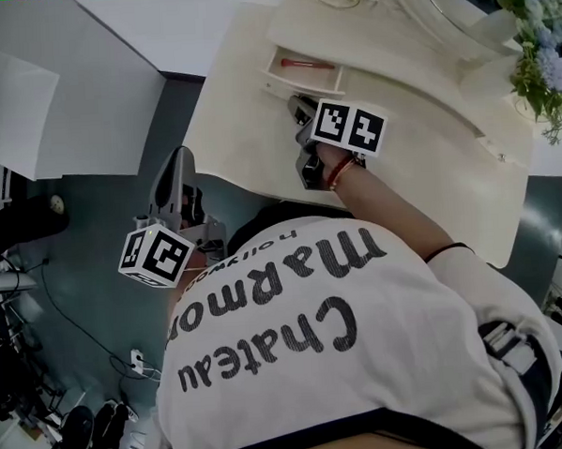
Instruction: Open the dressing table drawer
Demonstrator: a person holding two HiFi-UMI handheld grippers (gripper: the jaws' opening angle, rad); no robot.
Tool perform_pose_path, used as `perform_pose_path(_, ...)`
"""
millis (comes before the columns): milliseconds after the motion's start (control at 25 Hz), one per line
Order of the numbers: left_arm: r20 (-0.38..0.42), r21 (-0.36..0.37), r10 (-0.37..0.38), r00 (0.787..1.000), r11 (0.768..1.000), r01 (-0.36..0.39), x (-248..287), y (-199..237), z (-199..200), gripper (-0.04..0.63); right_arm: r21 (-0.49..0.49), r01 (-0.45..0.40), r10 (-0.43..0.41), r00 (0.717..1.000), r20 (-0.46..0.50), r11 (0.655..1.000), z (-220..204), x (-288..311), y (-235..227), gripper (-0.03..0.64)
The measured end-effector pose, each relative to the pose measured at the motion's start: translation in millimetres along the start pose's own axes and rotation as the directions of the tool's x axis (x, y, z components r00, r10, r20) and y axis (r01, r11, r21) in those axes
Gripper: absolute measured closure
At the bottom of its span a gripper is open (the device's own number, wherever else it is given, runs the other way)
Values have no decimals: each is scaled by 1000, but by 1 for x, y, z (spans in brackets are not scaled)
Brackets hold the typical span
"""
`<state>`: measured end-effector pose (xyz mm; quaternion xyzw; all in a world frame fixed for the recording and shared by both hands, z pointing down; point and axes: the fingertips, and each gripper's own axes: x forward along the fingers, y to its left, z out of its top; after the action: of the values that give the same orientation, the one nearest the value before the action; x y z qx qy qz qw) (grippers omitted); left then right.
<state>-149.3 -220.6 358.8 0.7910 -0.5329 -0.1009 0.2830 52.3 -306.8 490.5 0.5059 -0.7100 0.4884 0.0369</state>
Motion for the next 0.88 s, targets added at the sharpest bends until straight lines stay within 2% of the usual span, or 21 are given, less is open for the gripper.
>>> perform_pose_path(280, 11, 6, 8, 1000, 1000, -8, -4, 1, 5, 572, 22, 0, 0, 1000, -8, 1000, -1, -1, 0, 514)
perform_pose_path(480, 31, 25, 24, 999, 999, -25, -9, 6, 15, 572, 102, -36, 36, 999, 2, 994, 0, 2, 2, 512)
perform_pose_path(600, 33, 22, 23, 999, 999, -24, -15, 8, 17, 572, 112, -25, 25, 1000, 3, 993, -2, 0, 1, 512)
perform_pose_path(760, 19, 6, 20, 1000, 1000, -20, -29, 10, 16, 572, 152, -3, 1, 1000, 12, 988, -1, -6, -2, 439)
perform_pose_path(880, 3, -15, 31, 1000, 999, -31, -39, 17, 11, 572, 203, 19, -28, 999, 41, 979, 3, -15, -6, 434)
